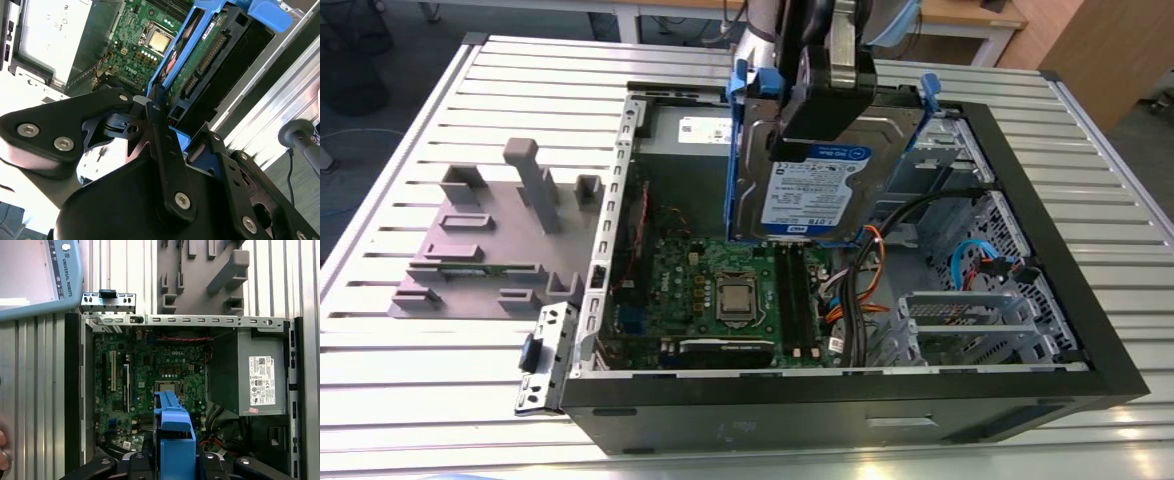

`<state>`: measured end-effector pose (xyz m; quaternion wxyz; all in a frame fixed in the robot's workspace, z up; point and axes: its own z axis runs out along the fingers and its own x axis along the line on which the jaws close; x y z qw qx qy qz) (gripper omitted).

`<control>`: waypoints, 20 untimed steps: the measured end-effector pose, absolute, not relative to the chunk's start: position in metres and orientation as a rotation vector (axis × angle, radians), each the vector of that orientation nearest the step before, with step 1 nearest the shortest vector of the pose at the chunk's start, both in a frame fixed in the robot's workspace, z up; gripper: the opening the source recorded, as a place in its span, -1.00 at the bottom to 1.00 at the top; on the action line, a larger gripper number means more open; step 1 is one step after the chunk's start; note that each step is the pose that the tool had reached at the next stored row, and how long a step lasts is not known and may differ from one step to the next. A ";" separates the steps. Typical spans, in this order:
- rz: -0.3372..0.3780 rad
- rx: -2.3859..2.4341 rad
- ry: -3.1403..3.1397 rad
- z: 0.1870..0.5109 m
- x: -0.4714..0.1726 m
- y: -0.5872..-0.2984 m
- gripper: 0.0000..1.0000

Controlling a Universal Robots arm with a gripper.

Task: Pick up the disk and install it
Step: 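Pick up the disk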

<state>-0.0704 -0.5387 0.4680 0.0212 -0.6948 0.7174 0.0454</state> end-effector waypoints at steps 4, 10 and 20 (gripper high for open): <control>0.141 -2.154 2.224 0.468 -0.069 -0.541 -0.26; 0.141 -2.154 2.224 0.468 -0.066 -0.545 -0.26; 0.141 -2.154 2.224 0.467 -0.060 -0.550 -0.26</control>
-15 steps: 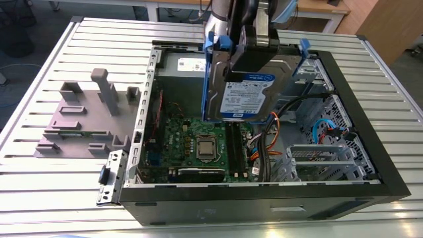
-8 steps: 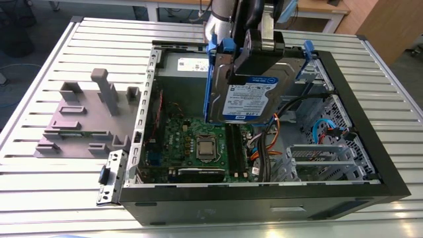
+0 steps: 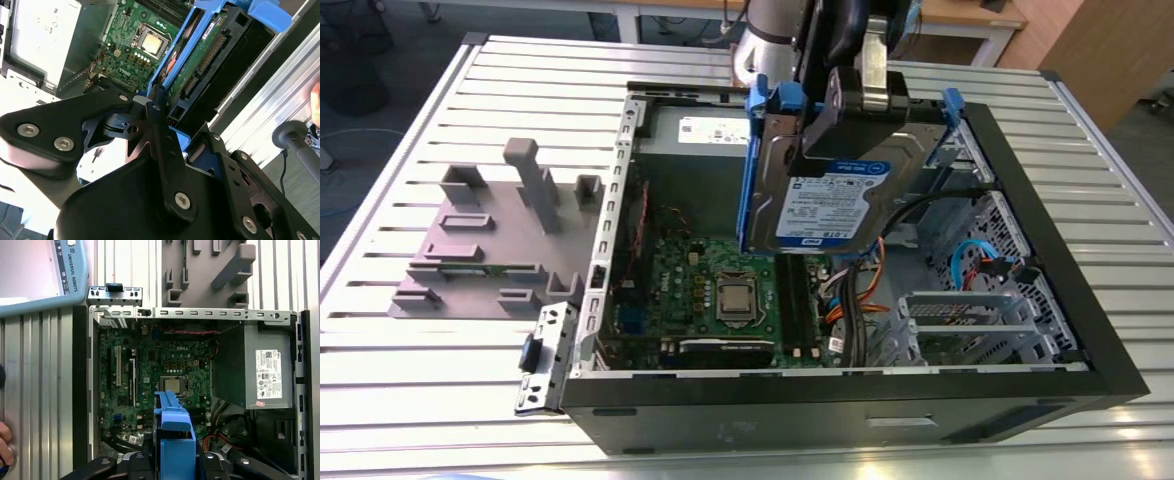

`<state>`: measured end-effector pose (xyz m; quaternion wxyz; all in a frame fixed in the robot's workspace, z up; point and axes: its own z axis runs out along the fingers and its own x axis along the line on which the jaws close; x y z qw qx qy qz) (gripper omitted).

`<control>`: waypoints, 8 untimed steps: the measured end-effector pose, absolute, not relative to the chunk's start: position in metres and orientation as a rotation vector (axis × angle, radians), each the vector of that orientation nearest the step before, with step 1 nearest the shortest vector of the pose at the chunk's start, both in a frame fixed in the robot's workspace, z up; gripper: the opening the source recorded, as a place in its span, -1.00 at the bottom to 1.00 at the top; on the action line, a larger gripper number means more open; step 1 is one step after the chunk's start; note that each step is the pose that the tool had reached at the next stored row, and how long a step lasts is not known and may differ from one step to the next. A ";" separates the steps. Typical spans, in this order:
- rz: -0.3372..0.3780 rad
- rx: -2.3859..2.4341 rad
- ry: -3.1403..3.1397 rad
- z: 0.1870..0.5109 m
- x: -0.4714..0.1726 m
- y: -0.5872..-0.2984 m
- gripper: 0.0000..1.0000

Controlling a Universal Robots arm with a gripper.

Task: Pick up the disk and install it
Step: 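Pick up the disk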

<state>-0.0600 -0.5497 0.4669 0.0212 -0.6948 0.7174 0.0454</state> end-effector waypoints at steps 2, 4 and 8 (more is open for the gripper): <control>0.141 -2.154 2.224 0.467 -0.059 -0.551 -0.26; 0.141 -2.154 2.224 0.467 -0.057 -0.552 -0.26; 0.141 -2.154 2.224 0.466 -0.055 -0.554 -0.26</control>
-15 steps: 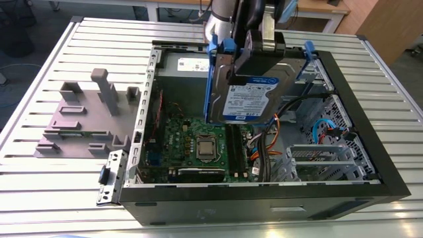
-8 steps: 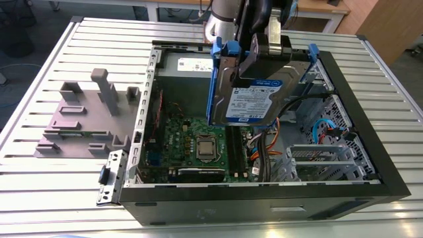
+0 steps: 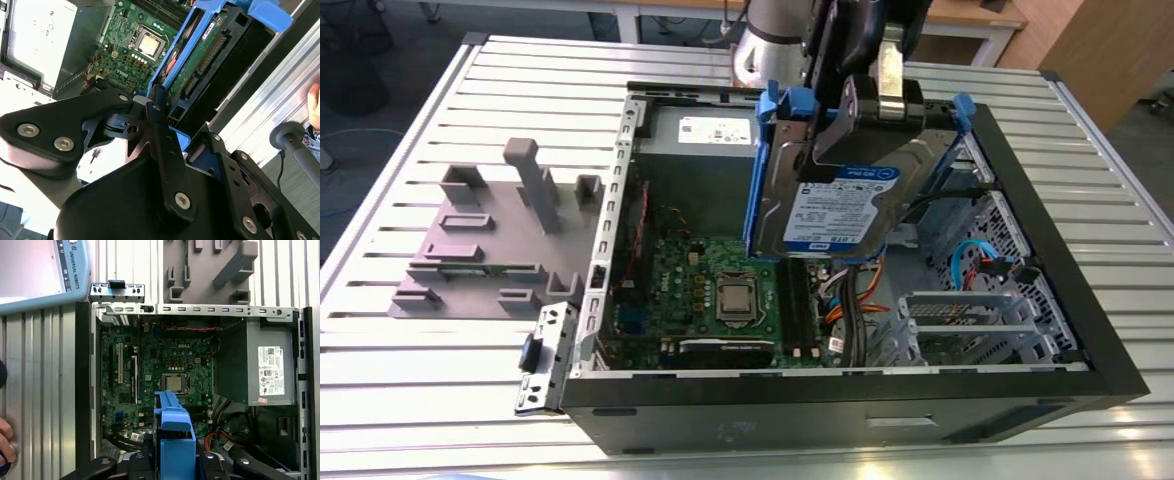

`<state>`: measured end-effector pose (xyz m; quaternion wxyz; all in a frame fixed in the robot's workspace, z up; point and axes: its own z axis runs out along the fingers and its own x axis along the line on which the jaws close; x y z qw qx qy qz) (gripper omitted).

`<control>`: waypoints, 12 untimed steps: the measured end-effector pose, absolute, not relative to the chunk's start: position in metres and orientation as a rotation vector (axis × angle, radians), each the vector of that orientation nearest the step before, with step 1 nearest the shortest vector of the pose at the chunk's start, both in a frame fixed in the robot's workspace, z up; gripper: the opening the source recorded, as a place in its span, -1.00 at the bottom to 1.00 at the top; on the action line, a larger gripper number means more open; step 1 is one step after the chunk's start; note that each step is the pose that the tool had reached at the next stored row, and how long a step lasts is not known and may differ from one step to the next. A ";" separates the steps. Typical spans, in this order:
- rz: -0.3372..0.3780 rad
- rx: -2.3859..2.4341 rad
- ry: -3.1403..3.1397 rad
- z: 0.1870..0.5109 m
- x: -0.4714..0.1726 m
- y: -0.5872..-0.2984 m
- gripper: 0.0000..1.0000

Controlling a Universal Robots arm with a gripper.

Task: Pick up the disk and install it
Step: 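Pick up the disk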

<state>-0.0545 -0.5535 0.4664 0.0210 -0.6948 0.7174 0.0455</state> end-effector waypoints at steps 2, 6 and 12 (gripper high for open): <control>0.141 -2.154 2.224 0.466 -0.053 -0.554 -0.26; 0.141 -2.154 2.224 0.466 -0.050 -0.556 -0.26; 0.141 -2.154 2.224 0.466 -0.046 -0.558 -0.26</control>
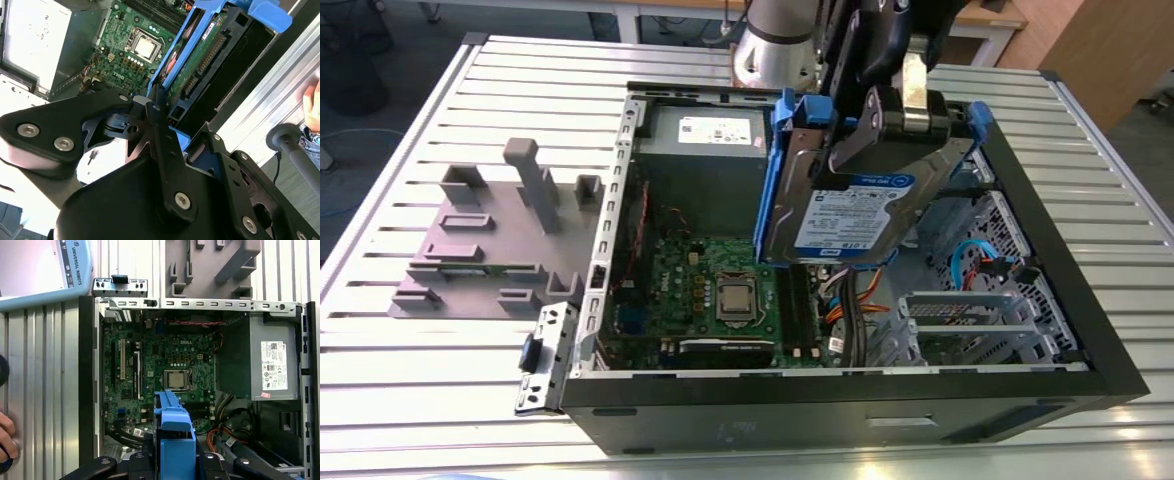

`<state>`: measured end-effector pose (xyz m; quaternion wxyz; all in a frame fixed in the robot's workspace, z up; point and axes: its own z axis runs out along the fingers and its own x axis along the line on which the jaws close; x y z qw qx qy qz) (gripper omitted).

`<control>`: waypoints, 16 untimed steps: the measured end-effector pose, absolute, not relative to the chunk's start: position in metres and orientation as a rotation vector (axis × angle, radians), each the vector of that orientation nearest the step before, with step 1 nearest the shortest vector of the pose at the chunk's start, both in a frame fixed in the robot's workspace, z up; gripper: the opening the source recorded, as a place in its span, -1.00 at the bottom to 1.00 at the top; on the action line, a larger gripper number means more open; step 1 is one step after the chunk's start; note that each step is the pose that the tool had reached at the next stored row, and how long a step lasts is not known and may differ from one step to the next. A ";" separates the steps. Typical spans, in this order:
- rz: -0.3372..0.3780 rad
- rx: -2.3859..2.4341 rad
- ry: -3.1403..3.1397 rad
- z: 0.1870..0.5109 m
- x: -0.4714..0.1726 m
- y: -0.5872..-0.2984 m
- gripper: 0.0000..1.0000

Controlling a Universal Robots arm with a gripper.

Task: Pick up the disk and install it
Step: 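Pick up the disk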

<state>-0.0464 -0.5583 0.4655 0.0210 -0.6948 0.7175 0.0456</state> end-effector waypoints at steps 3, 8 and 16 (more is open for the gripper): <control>0.141 -2.154 2.224 0.465 -0.045 -0.559 -0.26; 0.141 -2.154 2.224 0.465 -0.043 -0.561 -0.26; 0.141 -2.154 2.224 0.465 -0.039 -0.563 -0.26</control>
